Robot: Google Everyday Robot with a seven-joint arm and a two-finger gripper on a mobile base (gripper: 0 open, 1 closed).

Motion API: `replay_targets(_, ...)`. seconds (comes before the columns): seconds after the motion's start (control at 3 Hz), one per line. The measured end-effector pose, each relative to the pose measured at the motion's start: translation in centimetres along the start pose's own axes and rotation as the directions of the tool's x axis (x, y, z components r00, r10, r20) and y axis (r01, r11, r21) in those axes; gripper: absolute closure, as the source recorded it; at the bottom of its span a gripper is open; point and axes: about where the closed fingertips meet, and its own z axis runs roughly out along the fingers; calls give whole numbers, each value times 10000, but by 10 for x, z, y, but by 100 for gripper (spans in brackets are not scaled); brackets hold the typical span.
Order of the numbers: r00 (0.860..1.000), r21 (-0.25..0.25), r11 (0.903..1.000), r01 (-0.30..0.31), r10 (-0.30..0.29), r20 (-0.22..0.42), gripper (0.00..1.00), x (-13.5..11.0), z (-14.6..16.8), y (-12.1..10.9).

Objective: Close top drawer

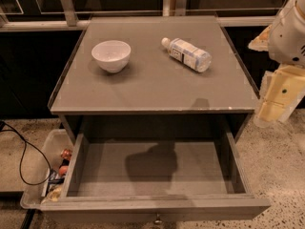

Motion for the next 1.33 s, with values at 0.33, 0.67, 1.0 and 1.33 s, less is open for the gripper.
replay_targets(0.33, 10000, -19, 10000, -41, 41, 30, 0, 3, 5, 1)
replay_targets(0.67, 9997, -361, 9992, -158, 164, 176, 19, 16, 25, 14)
replay_targets(1.0, 9993, -668, 9976, -183, 205, 322, 42, 35, 50, 39)
replay_targets(1.33, 9962, -805, 9967, -110, 179, 857, 66, 54, 77, 72)
